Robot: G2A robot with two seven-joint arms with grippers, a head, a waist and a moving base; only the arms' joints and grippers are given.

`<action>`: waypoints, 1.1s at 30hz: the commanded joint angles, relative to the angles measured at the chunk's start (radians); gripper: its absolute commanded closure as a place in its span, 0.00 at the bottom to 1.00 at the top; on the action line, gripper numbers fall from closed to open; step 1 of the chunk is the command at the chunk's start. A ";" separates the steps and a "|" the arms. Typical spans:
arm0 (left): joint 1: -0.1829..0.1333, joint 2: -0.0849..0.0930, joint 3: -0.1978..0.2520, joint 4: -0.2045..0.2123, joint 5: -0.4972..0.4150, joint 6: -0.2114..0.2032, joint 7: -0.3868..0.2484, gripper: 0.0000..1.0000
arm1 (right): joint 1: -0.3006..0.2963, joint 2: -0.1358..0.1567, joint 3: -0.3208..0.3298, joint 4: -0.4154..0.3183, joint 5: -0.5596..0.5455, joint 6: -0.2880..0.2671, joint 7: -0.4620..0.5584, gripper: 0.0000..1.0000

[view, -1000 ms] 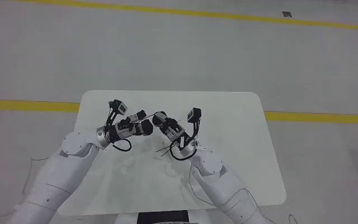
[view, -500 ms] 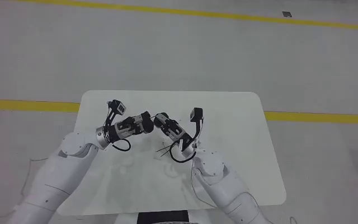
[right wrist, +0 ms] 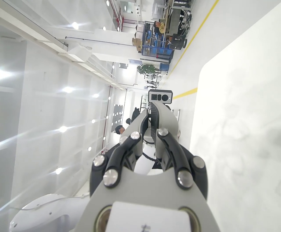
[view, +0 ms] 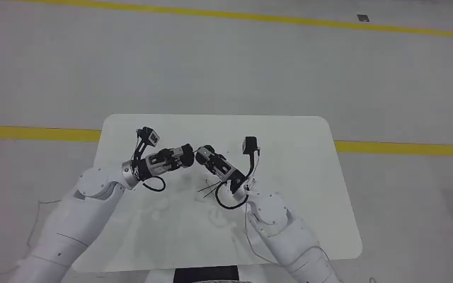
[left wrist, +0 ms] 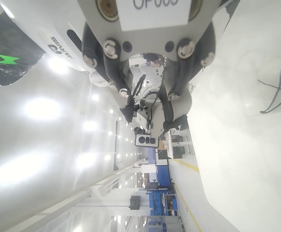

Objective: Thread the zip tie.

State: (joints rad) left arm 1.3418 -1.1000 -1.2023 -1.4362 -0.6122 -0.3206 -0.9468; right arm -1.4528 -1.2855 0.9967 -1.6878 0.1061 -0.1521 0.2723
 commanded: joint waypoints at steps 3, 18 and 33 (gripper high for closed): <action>-0.001 0.001 0.003 -0.001 0.000 0.001 0.002 0.76 | -0.002 -0.001 0.001 0.005 -0.005 0.009 -0.005 1.00; -0.006 0.005 0.017 -0.001 0.007 0.006 0.004 0.82 | -0.006 -0.010 0.004 0.016 0.042 0.015 -0.028 1.00; -0.010 0.009 0.024 0.002 0.006 0.002 0.008 0.85 | -0.004 -0.014 0.000 0.020 0.028 0.016 -0.004 1.00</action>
State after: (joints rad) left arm 1.3319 -1.0917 -1.1785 -1.4339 -0.6054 -0.3179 -0.9389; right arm -1.4563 -1.2994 0.9970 -1.6674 0.1372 -0.1369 0.2673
